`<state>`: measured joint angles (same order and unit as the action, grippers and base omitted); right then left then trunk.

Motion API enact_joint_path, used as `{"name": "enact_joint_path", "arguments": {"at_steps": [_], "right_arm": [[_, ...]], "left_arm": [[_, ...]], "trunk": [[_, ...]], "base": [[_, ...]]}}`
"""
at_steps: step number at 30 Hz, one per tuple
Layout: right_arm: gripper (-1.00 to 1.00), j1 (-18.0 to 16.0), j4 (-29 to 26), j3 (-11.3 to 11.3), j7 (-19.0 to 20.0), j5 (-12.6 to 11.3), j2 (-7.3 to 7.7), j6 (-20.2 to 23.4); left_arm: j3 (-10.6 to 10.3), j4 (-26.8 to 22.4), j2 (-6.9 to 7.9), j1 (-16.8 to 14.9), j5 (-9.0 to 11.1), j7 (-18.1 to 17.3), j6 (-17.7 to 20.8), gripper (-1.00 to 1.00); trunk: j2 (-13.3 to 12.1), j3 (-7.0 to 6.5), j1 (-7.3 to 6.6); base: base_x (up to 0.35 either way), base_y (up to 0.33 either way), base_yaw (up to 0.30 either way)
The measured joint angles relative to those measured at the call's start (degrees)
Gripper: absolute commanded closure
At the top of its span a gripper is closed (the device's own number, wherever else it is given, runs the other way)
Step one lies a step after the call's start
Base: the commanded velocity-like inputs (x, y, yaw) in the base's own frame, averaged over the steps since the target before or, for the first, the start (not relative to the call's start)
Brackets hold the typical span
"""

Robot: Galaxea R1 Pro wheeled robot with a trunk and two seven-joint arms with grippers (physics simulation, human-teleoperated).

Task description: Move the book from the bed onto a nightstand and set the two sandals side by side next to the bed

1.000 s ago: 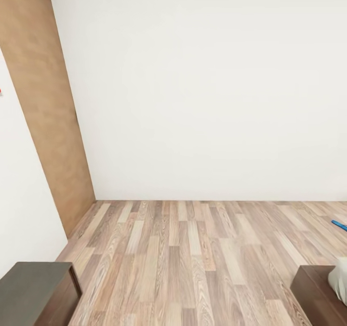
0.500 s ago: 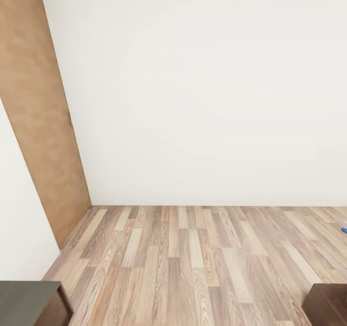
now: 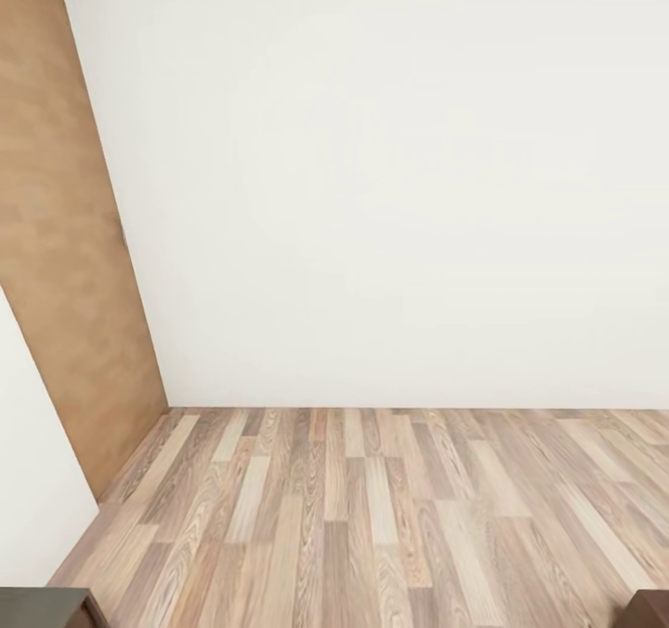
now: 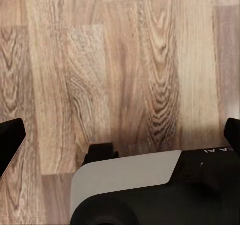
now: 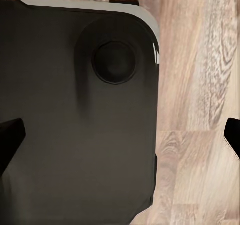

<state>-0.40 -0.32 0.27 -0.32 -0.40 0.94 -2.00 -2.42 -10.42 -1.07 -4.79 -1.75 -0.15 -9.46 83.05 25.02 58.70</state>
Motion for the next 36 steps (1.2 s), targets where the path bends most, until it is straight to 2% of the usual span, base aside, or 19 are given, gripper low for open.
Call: {"name": "enact_joint_path", "arguments": {"at_steps": [36], "right_arm": [[-1.00, 0.0, 0.0, 0.0, 0.0, 0.0, -0.03, 0.0]], "left_arm": [[0.0, 0.0, 0.00, 0.0, 0.0, 0.0, 0.0, -1.00]], "trunk": [[0.0, 0.00, 0.00]], "base": [[0.304, 0.000, 0.000]]}}
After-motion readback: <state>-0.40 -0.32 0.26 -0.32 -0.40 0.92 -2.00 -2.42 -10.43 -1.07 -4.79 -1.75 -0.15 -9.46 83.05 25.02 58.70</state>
